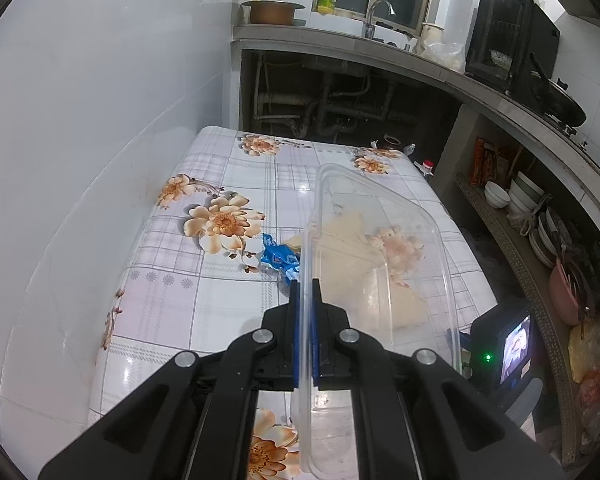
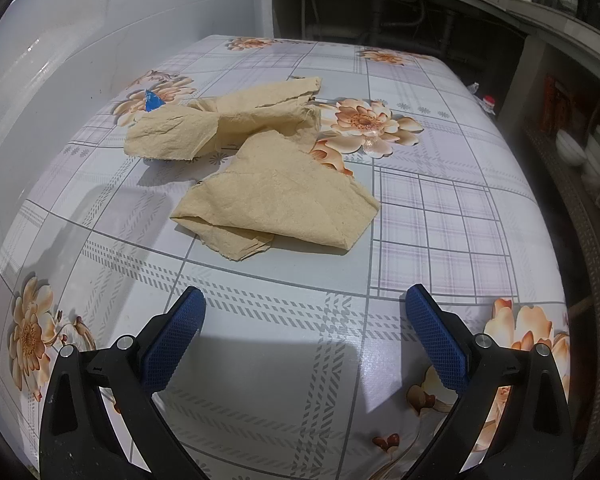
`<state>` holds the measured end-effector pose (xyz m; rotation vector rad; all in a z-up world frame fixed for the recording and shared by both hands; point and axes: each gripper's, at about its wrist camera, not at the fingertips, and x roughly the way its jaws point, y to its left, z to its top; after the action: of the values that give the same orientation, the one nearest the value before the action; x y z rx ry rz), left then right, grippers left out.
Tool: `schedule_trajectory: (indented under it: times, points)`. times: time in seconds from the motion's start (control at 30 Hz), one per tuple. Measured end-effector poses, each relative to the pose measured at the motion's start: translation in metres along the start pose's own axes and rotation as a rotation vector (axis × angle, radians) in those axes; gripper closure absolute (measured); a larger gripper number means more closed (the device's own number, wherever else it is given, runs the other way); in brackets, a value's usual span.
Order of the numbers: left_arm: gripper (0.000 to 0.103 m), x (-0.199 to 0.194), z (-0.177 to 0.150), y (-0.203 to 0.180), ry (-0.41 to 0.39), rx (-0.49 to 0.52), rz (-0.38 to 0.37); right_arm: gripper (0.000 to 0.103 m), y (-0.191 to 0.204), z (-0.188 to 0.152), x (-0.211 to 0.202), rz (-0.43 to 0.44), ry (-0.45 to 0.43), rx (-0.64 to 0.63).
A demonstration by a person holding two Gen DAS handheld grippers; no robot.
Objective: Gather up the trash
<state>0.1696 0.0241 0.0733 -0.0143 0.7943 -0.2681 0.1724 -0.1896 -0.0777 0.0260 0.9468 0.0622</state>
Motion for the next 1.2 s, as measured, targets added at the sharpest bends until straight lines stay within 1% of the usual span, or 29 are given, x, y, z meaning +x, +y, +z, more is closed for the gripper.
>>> schedule_trajectory:
  times: [0.2,0.57,0.7,1.2]
  points:
    - [0.099,0.003,-0.001,0.000,0.003,-0.002,-0.007,0.007,0.000,0.000,0.000,0.000,0.000,0.000]
    - [0.099,-0.004,0.001,0.004,-0.018,0.003,-0.012,0.007,0.000,0.000,-0.001,0.000,0.000,0.000]
    - [0.099,-0.006,0.002,0.009,-0.025,-0.011,-0.015,0.007,0.000,0.000,-0.001,0.000,0.000,0.000]
    - [0.099,-0.005,0.002,0.009,-0.023,-0.010,-0.014,0.007,0.000,-0.001,-0.002,0.000,0.000,0.000]
